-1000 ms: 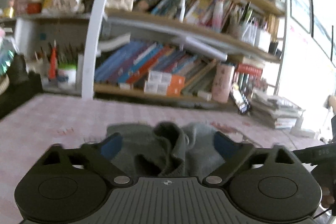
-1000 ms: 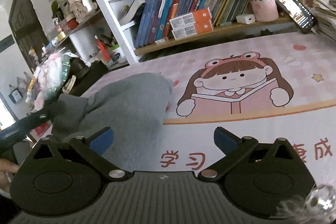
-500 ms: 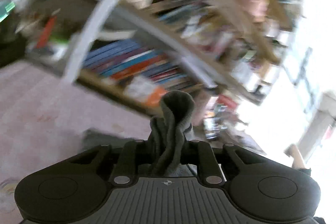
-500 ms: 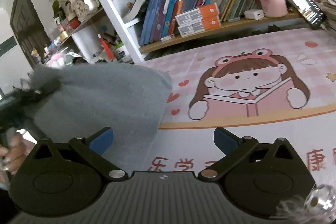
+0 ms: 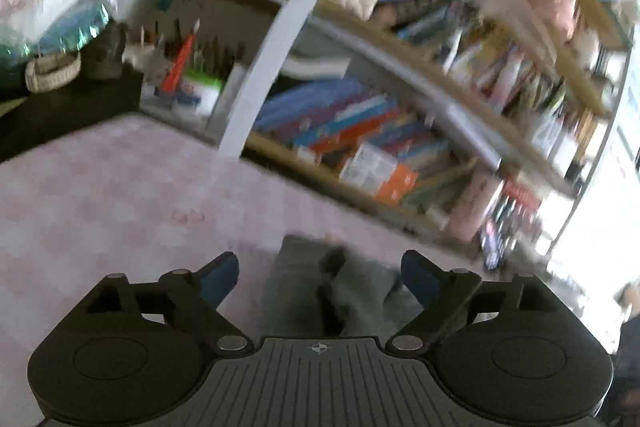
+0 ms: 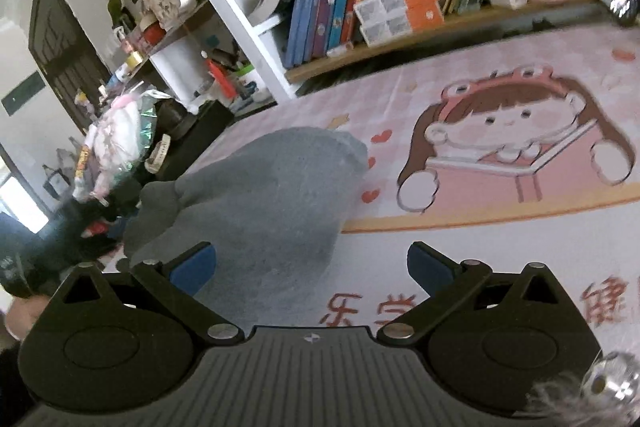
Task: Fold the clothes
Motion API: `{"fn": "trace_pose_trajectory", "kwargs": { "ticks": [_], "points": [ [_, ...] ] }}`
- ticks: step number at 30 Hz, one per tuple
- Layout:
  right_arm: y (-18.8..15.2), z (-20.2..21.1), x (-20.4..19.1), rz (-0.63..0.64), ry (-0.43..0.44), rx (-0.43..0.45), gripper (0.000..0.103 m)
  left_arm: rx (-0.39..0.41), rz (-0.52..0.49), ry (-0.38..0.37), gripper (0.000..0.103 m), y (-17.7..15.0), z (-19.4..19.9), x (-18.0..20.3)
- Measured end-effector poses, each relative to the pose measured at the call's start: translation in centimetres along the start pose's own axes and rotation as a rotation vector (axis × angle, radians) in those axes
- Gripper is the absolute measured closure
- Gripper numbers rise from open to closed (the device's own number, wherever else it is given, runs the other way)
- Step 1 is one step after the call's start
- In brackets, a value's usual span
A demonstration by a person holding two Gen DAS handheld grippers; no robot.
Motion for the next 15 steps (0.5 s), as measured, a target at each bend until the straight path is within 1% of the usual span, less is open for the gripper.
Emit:
{"fn": "trace_pose_trajectory", "kwargs": {
  "ticks": [1,3,6,8,9,10,11,15],
  "points": [
    [-0.1,-0.2,-0.1,-0.010,0.007,-0.010,0.000,-0.033,-0.008,0.030,0.012,-0.5,-0.4,-0.4],
    [-0.2,-0.4,-0.2,-0.023,0.017,-0.024,0.000,-0.060,0.007,0.058,0.010,-1.3,-0.6,-1.1],
    [-0.1,-0.5,-0.4,-0.031,0.025,-0.034,0.000,-0.064,0.087,0.026,0.009,-1.8,-0.9,-2.0],
    [-0.1,-0.6,-0.4,-0.041,0.037,-0.042,0.000,-0.078,0.127,0.003,0.012,-2.1,-1.3,-2.4],
    [-0.2,-0.7,-0.5,-0.050,0.045,-0.048,0.002,-0.088,0.145,-0.018,0.016,-2.4,-1.6,-2.4],
    [-0.2,-0.8,-0.5,-0.059,0.051,-0.056,0.003,-0.100,0.171,-0.053,0.033,-2.7,-1.8,-2.3],
    [-0.3,-0.9,-0.5,-0.066,0.055,-0.063,0.003,-0.107,0.187,-0.079,0.044,-3.0,-2.0,-2.0],
    [-0.3,-0.6,0.2,-0.081,0.052,-0.070,0.006,-0.127,0.210,-0.143,0.050,-3.8,-2.3,-0.3]
  ]
}}
Point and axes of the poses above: each gripper's, at about its wrist camera, not at the fingertips, and z roughly against the way its jaws point, x to its right, y to its top, the point moved 9 cm from there along -z, roughly the way its jaws point, and after that the axes turned 12 degrees about -y, right-handed, at the moved point
